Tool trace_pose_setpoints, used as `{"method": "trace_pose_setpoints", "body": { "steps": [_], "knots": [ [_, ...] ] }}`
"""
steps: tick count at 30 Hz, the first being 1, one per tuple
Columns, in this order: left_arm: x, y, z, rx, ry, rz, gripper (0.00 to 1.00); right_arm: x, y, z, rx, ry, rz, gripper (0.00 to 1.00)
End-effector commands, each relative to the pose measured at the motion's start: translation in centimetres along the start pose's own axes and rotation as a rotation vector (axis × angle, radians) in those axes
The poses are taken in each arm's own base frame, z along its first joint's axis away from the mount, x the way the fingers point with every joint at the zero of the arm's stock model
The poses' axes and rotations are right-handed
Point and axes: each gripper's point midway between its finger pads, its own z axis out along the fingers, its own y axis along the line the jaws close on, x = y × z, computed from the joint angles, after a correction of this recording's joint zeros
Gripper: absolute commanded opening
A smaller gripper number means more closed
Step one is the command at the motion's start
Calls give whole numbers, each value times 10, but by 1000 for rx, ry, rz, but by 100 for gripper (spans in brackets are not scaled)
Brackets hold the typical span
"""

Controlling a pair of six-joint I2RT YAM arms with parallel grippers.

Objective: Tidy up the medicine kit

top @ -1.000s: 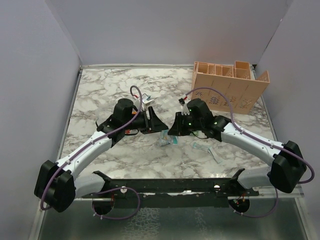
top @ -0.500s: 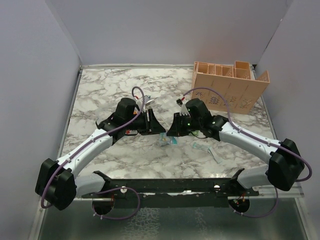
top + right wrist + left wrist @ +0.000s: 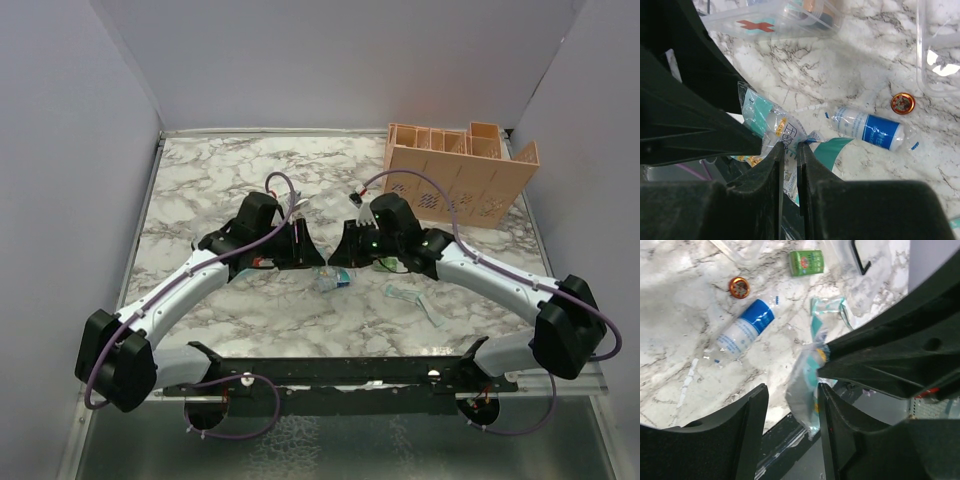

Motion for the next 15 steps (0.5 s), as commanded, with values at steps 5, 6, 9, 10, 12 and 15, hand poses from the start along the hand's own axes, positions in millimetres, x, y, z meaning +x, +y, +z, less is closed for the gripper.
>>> {"method": "trace_pose_setpoints", "body": {
  "steps": [5,6,9,10,12,15],
  "knots": [
    [-18,2,-4,-47,-48,9,55,-27,16,3,-50,-76,-83,13],
    [-17,-4,-3,-13,-39,10,55,-28,19,3,-60,-76,-92,13],
    [-15,-18,0,76,-12,9,42,-31,22,5,-75,-75,-107,14],
    [-15,-19,0,83,-10,16,37,-33,23,5,-75,-78,-107,14],
    [-17,-18,-1,77,-17,41,26,-37,20,5,-55,-91,-111,15],
    [-25,-16,-5,61,-48,73,16,-43,4,5,46,-117,-85,21]
  ]
}}
